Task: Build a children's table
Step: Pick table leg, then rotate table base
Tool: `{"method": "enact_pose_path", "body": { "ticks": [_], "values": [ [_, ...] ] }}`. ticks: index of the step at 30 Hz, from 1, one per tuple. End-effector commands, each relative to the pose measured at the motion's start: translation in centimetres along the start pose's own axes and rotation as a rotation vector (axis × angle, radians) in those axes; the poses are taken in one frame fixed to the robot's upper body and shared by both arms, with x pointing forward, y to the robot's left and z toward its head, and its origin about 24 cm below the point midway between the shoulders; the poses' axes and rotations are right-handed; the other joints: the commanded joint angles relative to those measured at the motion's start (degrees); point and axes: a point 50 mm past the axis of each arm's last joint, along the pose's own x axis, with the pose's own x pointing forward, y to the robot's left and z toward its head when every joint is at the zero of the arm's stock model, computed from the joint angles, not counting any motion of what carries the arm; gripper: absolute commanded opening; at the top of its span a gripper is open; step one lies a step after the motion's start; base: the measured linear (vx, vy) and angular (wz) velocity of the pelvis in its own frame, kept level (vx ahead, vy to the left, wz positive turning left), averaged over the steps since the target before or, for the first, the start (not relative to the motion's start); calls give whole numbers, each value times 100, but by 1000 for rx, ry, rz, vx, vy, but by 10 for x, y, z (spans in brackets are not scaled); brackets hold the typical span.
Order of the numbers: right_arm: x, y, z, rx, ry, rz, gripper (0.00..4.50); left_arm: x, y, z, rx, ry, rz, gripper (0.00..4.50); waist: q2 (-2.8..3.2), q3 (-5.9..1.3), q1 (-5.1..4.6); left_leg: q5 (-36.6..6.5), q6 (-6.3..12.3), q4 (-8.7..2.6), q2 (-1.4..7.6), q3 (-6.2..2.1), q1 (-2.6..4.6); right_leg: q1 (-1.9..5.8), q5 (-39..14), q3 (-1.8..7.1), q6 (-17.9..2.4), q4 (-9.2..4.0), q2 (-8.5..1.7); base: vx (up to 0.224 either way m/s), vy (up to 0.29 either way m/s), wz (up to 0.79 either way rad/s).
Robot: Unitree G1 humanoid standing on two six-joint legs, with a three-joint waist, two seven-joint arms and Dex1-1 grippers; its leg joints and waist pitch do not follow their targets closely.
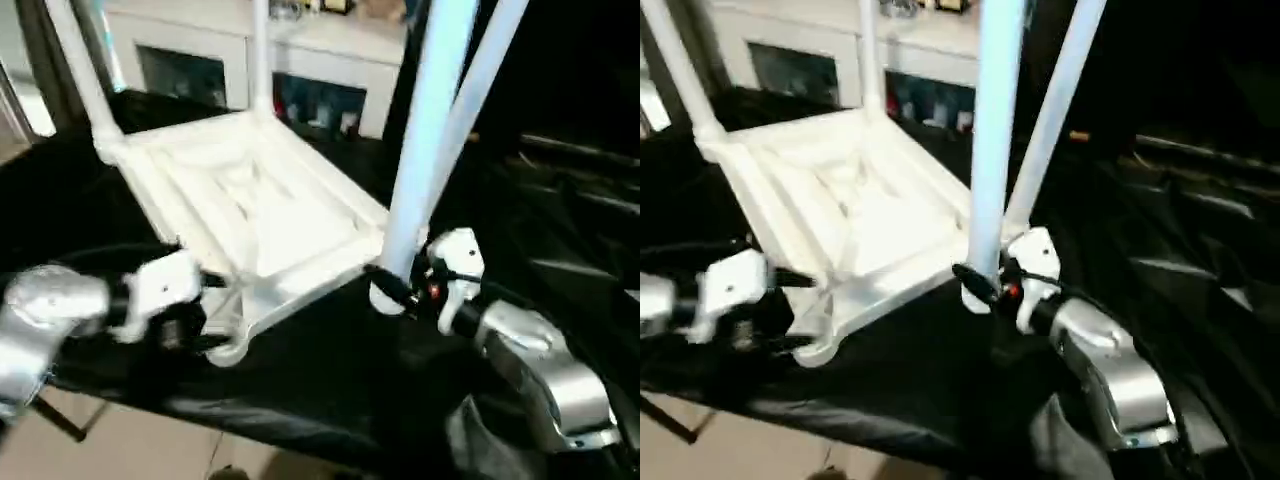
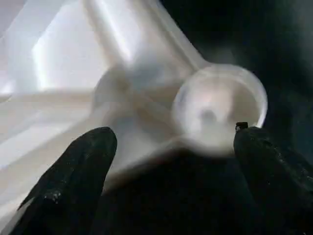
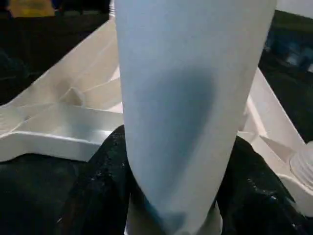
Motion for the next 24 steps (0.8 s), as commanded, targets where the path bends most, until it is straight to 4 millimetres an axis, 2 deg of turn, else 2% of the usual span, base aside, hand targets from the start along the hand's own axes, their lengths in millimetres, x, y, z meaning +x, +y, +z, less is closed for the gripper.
{"method": "enact_pose_path", "body": {
  "ticks": [1,2,3,4,5,6,7,8,9,10,11,12,13,14,15,16,19,21,24],
  "values": [
    [-2,-5,6,-21,-21,1,191,-2,3,3,62,43,-22,432,149,-176,-56,-2742,-111,-563,318,-151,187,50,-3728,309,96,-806,-635,0,0,0],
    [-3,-4,6,-27,-18,11,191,-5,9,1,113,103,-3,432,195,-154,-96,-2749,-77,-453,287,-147,297,46,-4361,47,439,-1068,-638,0,0,0],
    [-3,-4,6,-27,-18,11,191,-5,9,1,113,103,-3,432,261,-197,-182,-3274,-93,-608,502,-241,238,261,-3718,-196,490,-977,-561,-72,1,1],
    [-3,-4,6,-28,-17,15,191,-6,11,1,129,113,3,432,434,-230,-1,-4302,-202,-1214,907,-389,-413,749,-1484,98,79,429,-412,-50,1,0],
    [-3,-4,6,-31,-17,20,191,-5,13,1,143,122,3,432,391,-174,97,-4542,-158,-1344,910,-242,-467,600,-787,188,62,548,-304,-43,-39,18],
    [-3,-3,6,-32,-16,23,191,-4,14,0,151,128,9,432,237,-234,41,-4332,-162,-1203,594,-57,-115,319,-1120,468,45,534,-280,7,-29,18],
    [-3,-3,5,-33,-15,26,191,-4,16,0,158,132,14,432,41,-278,100,-2715,-391,-639,280,-105,-3,77,-3211,814,-4,-255,-848,60,-93,9],
    [-3,-3,5,-33,-15,26,191,-4,16,0,158,132,14,432,39,-366,197,-1749,-279,-432,250,-94,-108,151,-3529,918,22,-403,-988,52,-103,-13],
    [-3,-2,5,-38,-11,35,191,0,19,-1,186,151,22,432,15,-455,296,-299,-109,-521,339,-65,-266,269,-2294,924,-3,-228,-819,52,-103,-13],
    [-2,0,4,-43,-9,43,191,5,20,-3,219,168,14,432,72,-496,333,352,-52,-534,331,19,-243,208,-598,821,-226,-67,-623,-2,-84,1],
    [-2,1,4,-46,-8,50,191,9,21,-4,247,183,10,432,75,-531,327,507,-7,-518,302,46,-248,204,181,792,-360,14,-542,31,-73,9],
    [-2,1,4,-47,-8,51,191,10,21,-4,253,186,9,432,99,-544,315,649,49,-501,286,57,-298,226,1233,767,-587,99,-461,31,-73,9],
    [-2,2,3,-48,-7,53,191,11,21,-5,264,192,6,432,121,-547,298,487,91,-497,310,56,-315,212,1413,753,-758,105,-440,0,0,0],
    [-2,2,3,-48,-7,53,191,11,21,-5,264,192,6,432,121,-547,298,394,76,-499,311,54,-345,239,1376,753,-805,104,-444,0,0,0],
    [-1,2,3,-50,-6,58,191,15,21,-8,275,211,-7,432,111,-525,294,182,8,-527,323,53,-380,264,1082,741,-817,71,-447,0,0,0],
    [-1,2,3,-50,-6,58,191,15,21,-8,275,211,-7,432,112,-491,283,-104,-71,-555,330,57,-380,262,562,733,-749,14,-447,0,0,0],
    [-1,4,3,-62,-3,67,191,25,26,-13,311,249,26,432,147,-454,274,-488,-189,-608,376,47,-336,251,-413,736,-577,-93,-468,0,0,0],
    [-1,4,3,-63,-3,68,191,26,28,-13,315,250,36,432,147,-452,257,-662,-242,-633,406,37,-305,243,-649,735,-590,-110,-484,0,0,0],
    [-1,6,2,-62,-4,70,191,26,32,-14,337,252,58,432,163,-448,227,-791,-249,-652,419,27,-291,229,-688,733,-660,-125,-490,0,0,0]
  ]
}}
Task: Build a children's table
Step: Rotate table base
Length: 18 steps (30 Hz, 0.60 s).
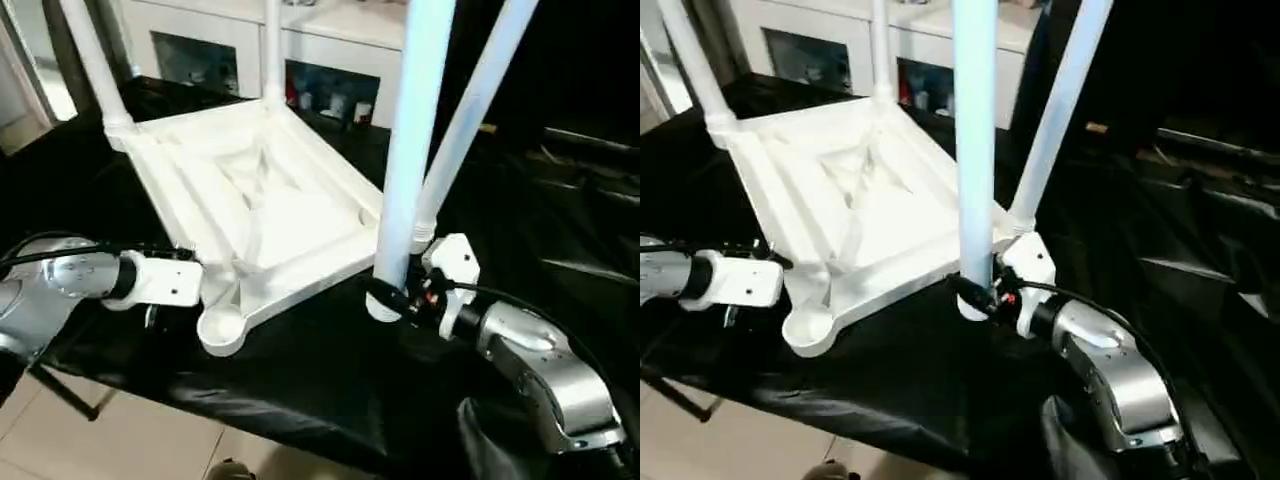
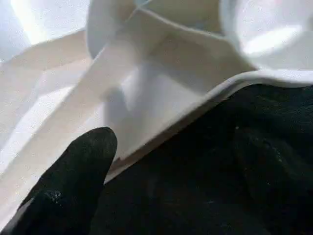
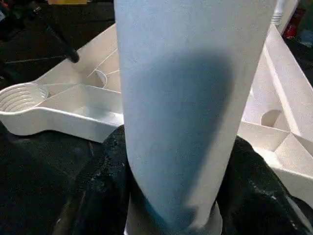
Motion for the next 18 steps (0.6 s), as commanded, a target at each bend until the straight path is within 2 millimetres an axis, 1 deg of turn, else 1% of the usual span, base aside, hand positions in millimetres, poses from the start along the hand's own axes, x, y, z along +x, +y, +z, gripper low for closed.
{"method": "enact_pose_path", "body": {
  "ticks": [1,2,3,5,6,7,9,10,11,12,13,14,17,18],
  "values": [
    [-2,1,4,-34,-19,-1,191,2,4,0,43,8,16,432,156,-320,-15,-1136,-94,-437,239,-55,30,251,-254,406,-822,-549,-514,0,0,0],
    [-1,1,4,-34,-19,2,191,4,4,-1,50,7,16,432,154,-326,-18,-1116,-81,-431,235,-54,30,255,-215,408,-826,-554,-514,0,0,0],
    [-1,2,4,-36,-19,4,191,4,4,-1,54,3,17,432,164,-343,-19,-1050,-79,-426,241,-54,34,261,-56,410,-865,-531,-524,0,0,0],
    [0,2,4,-39,-21,8,191,8,7,1,52,-28,21,432,154,-340,-18,-1023,-77,-426,243,-48,30,259,45,411,-905,-524,-530,0,0,0],
    [1,2,5,-41,-22,9,191,9,8,2,47,-51,21,432,170,-342,-10,-1000,-73,-415,227,-34,33,253,88,417,-912,-539,-525,0,0,0],
    [1,2,5,-41,-22,9,191,10,8,3,44,-61,20,432,162,-347,3,-962,-82,-416,235,-38,26,266,167,418,-937,-524,-541,0,0,0],
    [1,2,5,-43,-24,9,191,12,11,7,48,-94,21,398,174,-356,11,-879,-80,-414,243,-42,17,275,355,416,-975,-497,-548,0,0,0],
    [1,2,5,-43,-24,9,191,12,11,7,48,-94,21,398,166,-352,6,-880,-72,-412,235,-40,10,278,369,417,-975,-505,-541,0,0,0],
    [2,3,5,-44,-25,10,191,15,12,11,64,-114,5,394,180,-348,12,-935,-76,-413,230,-40,20,276,295,416,-962,-515,-547,0,0,0],
    [2,3,4,-45,-25,10,191,16,11,13,63,-118,-9,373,171,-345,9,-991,-86,-418,236,-35,29,275,192,419,-948,-527,-548,0,0,0],
    [2,3,4,-46,-25,10,191,17,11,13,61,-119,-18,373,163,-340,12,-988,-85,-417,239,-34,21,278,146,422,-953,-528,-555,0,0,0],
    [3,4,4,-47,-24,12,191,18,11,13,60,-118,-32,360,178,-342,19,-987,-89,-417,242,-36,25,276,126,421,-951,-524,-558,0,0,0],
    [3,5,3,-50,-21,15,191,20,11,14,35,-124,-63,348,182,-344,19,-964,-94,-419,244,-38,22,278,156,422,-946,-524,-553,0,0,0],
    [4,5,3,-51,-21,16,191,21,11,14,24,-126,-74,333,192,-344,25,-963,-96,-415,244,-31,36,266,176,423,-965,-527,-555,0,0,0]
  ]
}}
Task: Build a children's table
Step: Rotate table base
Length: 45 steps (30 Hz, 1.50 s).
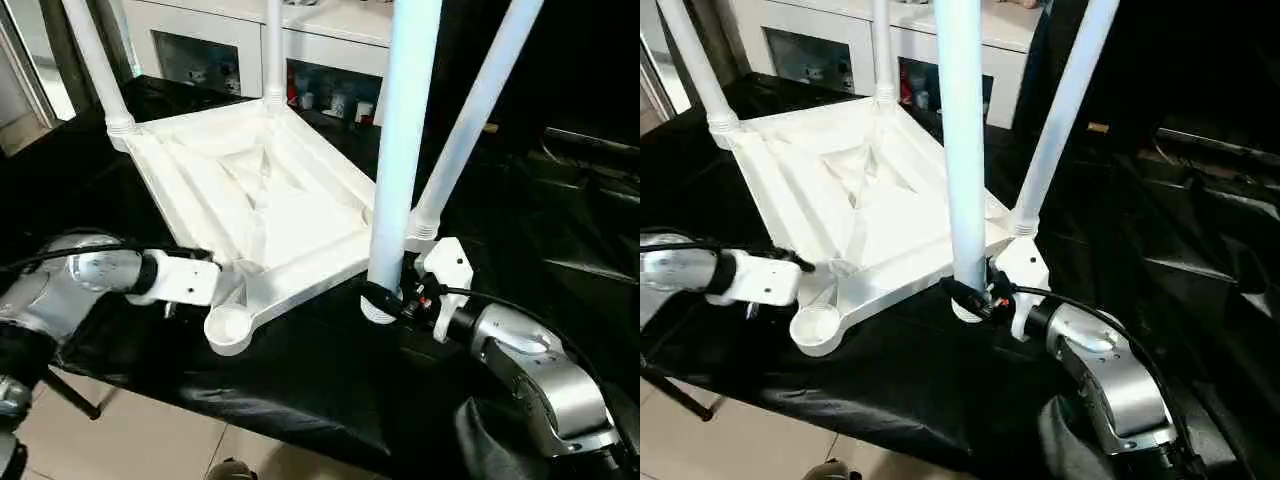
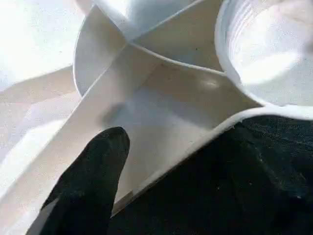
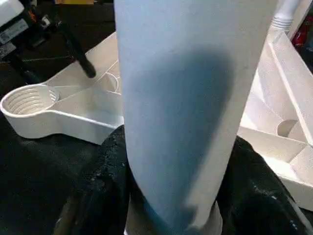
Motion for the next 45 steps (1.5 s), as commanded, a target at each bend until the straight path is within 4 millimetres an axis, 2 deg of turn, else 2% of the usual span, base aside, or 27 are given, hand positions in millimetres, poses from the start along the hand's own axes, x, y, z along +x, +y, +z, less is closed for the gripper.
{"method": "enact_pose_path", "body": {
  "ticks": [1,7,14,15,16,18,19,21,22,23,24,27,29,31,35,37,40,42,45],
  "values": [
    [0,0,3,-19,-10,1,191,1,4,5,-6,-29,-7,333,163,-353,3,-966,-121,-419,247,-48,34,260,164,421,-999,-474,-551,0,0,0],
    [0,1,1,-25,-5,5,191,5,1,7,-155,-113,-95,285,144,-351,13,-920,-113,-417,239,-31,31,268,220,423,-1067,-468,-562,0,0,0],
    [-1,-3,0,-36,3,-5,191,10,13,30,-196,-232,-120,246,140,-354,1,-888,-74,-413,242,-25,25,282,170,425,-1090,-477,-562,0,0,0],
    [-1,-3,0,-37,4,-8,191,11,15,33,-203,-239,-113,235,158,-358,5,-856,-56,-406,237,-27,24,284,207,423,-1089,-475,-558,0,0,0],
    [-2,-5,-1,-38,8,-19,191,14,25,42,-268,-277,-70,214,148,-358,-4,-850,-56,-409,241,-24,24,287,228,424,-1086,-474,-556,0,0,0],
    [-2,-6,-1,-38,10,-24,191,16,27,45,-291,-290,-59,209,159,-358,12,-836,-46,-394,248,-13,54,268,254,422,-1130,-480,-553,0,0,0],
    [-2,-7,-2,-39,15,-32,191,19,29,49,-321,-312,-54,202,188,-360,49,-819,-30,-388,239,-18,28,290,224,422,-1152,-477,-566,0,0,0],
    [-3,-8,-3,-40,22,-41,191,25,28,53,-352,-322,-54,178,148,-356,42,-805,-19,-388,229,-9,17,299,212,418,-1123,-490,-547,0,0,0],
    [-3,-9,-4,-40,30,-55,191,35,24,59,-384,-323,-68,170,175,-362,40,-807,-26,-390,238,-13,21,295,212,417,-1116,-494,-549,0,0,0],
    [-3,-10,-4,-39,32,-57,191,37,23,59,-389,-320,-69,170,175,-362,40,-807,-26,-390,238,-13,21,295,212,417,-1116,-494,-549,0,0,0],
    [-4,-11,-5,-35,39,-68,191,47,18,62,-409,-298,-67,160,160,-363,49,-777,1,-380,224,-10,10,311,238,417,-1107,-501,-545,0,0,0],
    [-4,-13,-6,-39,49,-80,191,66,12,71,-449,-271,-44,143,175,-361,70,-781,59,-374,229,-13,9,313,123,414,-1042,-526,-549,0,0,0],
    [-4,-13,-6,-40,53,-85,191,69,10,74,-446,-269,-45,127,176,-354,74,-837,70,-378,225,-10,10,305,-51,413,-1002,-549,-541,0,0,0],
    [-4,-15,-6,-43,54,-90,191,76,4,82,-356,-233,-49,114,168,-347,65,-923,62,-392,229,-20,7,302,-269,409,-907,-577,-535,0,0,0],
    [-6,-18,-5,-49,56,-95,191,71,7,92,-133,-298,-68,87,173,-359,73,-900,91,-389,219,-26,2,298,-371,418,-794,-610,-534,0,0,0],
    [-7,-19,-4,-51,57,-95,191,66,11,93,-98,-311,-78,127,175,-385,51,-732,94,-379,219,-27,-10,305,147,410,-834,-538,-516,0,0,0],
    [-7,-19,-4,-54,56,-89,191,56,16,95,-123,-352,-133,128,180,-386,36,-668,98,-383,224,-22,-4,302,350,406,-951,-505,-534,0,0,0],
    [-8,-20,-3,-55,55,-85,191,52,20,94,-111,-349,-140,169,185,-384,25,-703,102,-382,225,-17,-3,301,366,406,-1011,-504,-532,0,0,0],
    [-8,-21,-2,-59,55,-80,191,47,34,91,-63,-333,-90,167,191,-369,17,-830,104,-381,211,-12,3,303,124,406,-981,-543,-531,0,0,0]
  ]
}}
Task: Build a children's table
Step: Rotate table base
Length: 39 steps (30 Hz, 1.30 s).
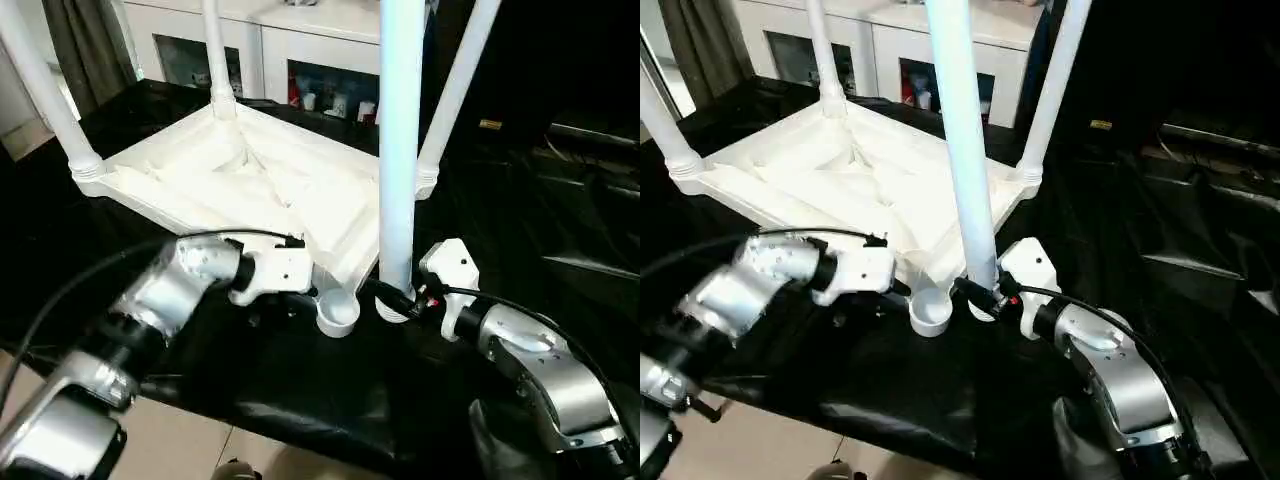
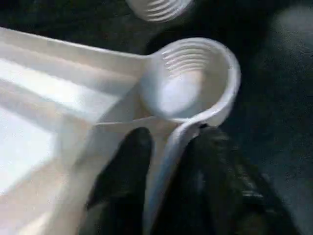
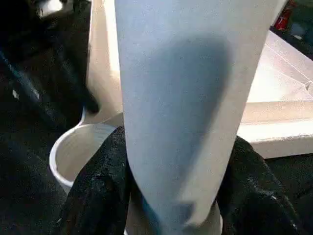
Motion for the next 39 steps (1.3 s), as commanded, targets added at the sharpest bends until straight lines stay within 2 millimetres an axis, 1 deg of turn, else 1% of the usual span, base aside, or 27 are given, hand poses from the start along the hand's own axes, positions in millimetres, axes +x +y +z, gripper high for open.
{"method": "enact_pose_path", "body": {
  "ticks": [1,4,5,6,7,8,10,12,13,15,16,18,20,23,24,25,26,28,29,30,31,32,33,34,37,38,39],
  "values": [
    [-2,-8,6,-17,-18,-17,191,-7,10,1,51,22,13,195,75,-352,2,-853,66,-374,199,-45,6,304,7,397,-956,-545,-515,0,0,0],
    [-3,-8,6,-18,-19,-13,191,-11,14,0,62,39,3,195,80,-355,2,-838,30,-381,219,-56,5,309,2,397,-938,-523,-527,0,0,0],
    [-3,-8,7,-19,-22,-7,191,-18,21,-1,65,56,-14,195,83,-352,-1,-797,45,-380,208,-48,3,302,57,402,-931,-540,-519,0,0,0],
    [-3,-8,7,-19,-22,-6,191,-19,22,-1,65,58,-15,195,86,-371,5,-741,34,-372,211,-50,6,316,173,406,-943,-513,-526,0,0,0],
    [-4,-7,7,-19,-22,-3,191,-21,24,0,66,66,-19,195,126,-370,7,-734,20,-377,230,-63,10,309,281,401,-988,-489,-534,0,0,0],
    [-5,-7,7,-17,-21,2,191,-23,26,-1,63,77,-28,195,101,-367,-4,-729,36,-378,222,-55,9,310,316,399,-995,-502,-521,0,0,0],
    [-6,-6,6,-15,-19,11,191,-24,28,-3,46,100,-64,195,101,-376,7,-647,70,-364,217,-53,-1,326,512,402,-1067,-479,-533,0,0,0],
    [-6,-5,5,-13,-17,18,191,-22,27,-8,30,123,-97,195,100,-372,5,-643,92,-368,216,-49,5,320,543,399,-1086,-485,-525,0,0,0],
    [-6,-4,5,-12,-16,22,191,-21,26,-10,23,134,-115,195,93,-377,8,-626,96,-364,217,-51,2,333,571,403,-1084,-482,-534,0,0,0],
    [-6,-4,5,-12,-14,25,191,-14,28,-13,19,150,-111,195,91,-373,5,-626,117,-356,202,-45,3,334,568,398,-1078,-495,-523,0,0,0],
    [-5,-4,5,-11,-14,25,191,-10,28,-15,16,159,-98,195,84,-380,11,-621,122,-355,212,-48,-6,350,580,399,-1095,-493,-536,0,0,0],
    [-5,-4,5,-12,-15,26,191,-3,26,-19,14,178,-119,195,77,-380,23,-611,148,-359,223,-56,-1,351,592,400,-1104,-495,-548,0,0,0],
    [-5,-4,5,-11,-15,26,191,-2,25,-19,10,178,-130,195,81,-390,33,-587,160,-361,240,-62,1,351,669,399,-1142,-481,-562,0,0,0],
    [-4,-4,6,-14,-16,29,191,2,26,-19,1,192,-164,195,69,-382,35,-585,187,-358,224,-55,1,354,668,401,-1153,-493,-557,0,0,0],
    [-4,-4,6,-14,-16,30,191,2,26,-19,-3,190,-168,171,86,-381,40,-585,194,-360,233,-59,6,352,659,402,-1166,-491,-566,0,0,0],
    [-4,-4,6,-14,-16,30,191,2,27,-18,-9,183,-168,171,72,-376,40,-591,199,-360,233,-58,-1,358,662,402,-1177,-494,-567,0,0,0],
    [-4,-4,6,-13,-16,30,191,2,28,-17,-15,176,-174,160,71,-378,38,-578,213,-359,226,-54,0,356,675,401,-1181,-497,-560,0,0,0],
    [-4,-3,5,-13,-15,31,191,0,28,-16,-50,168,-218,155,67,-387,41,-483,242,-358,235,-62,-2,363,854,403,-1232,-475,-571,0,0,0],
    [-4,-3,5,-13,-14,32,191,-1,28,-17,-49,186,-224,142,77,-387,40,-477,242,-361,242,-66,0,361,883,399,-1244,-466,-572,0,0,0],
    [-4,-2,5,-13,-14,33,191,-2,28,-18,-45,206,-228,127,73,-387,34,-480,258,-358,246,-65,1,361,951,398,-1273,-459,-573,0,0,0],
    [-4,-2,5,-12,-13,34,191,-2,28,-20,-42,224,-231,127,73,-389,30,-486,269,-357,244,-65,1,364,965,399,-1282,-462,-576,0,0,0],
    [-4,-1,4,-11,-11,35,191,-4,28,-23,-42,269,-235,113,69,-388,28,-496,283,-353,239,-62,1,368,960,399,-1281,-466,-574,0,0,0],
    [-4,-1,4,-11,-10,35,191,-4,27,-25,-53,298,-243,110,71,-385,25,-508,283,-358,240,-62,1,369,902,397,-1269,-471,-576,0,0,0],
    [-4,-1,4,-11,-9,35,191,-5,27,-28,-66,326,-245,106,41,-376,19,-537,283,-364,245,-61,3,369,807,396,-1249,-484,-577,0,0,0],
    [-3,-1,4,-10,-10,35,191,-4,29,-33,-100,382,-199,72,63,-366,11,-591,264,-366,245,-63,9,364,574,396,-1231,-503,-583,0,0,0],
    [-2,-1,4,-10,-11,35,191,-4,29,-34,-105,383,-193,68,57,-358,5,-608,267,-371,242,-58,7,360,523,399,-1233,-521,-580,0,0,0],
    [-2,-1,4,-9,-12,34,191,-2,31,-34,-117,385,-143,63,58,-353,3,-648,249,-373,243,-57,8,361,443,399,-1240,-522,-579,0,0,0]
  ]
}}
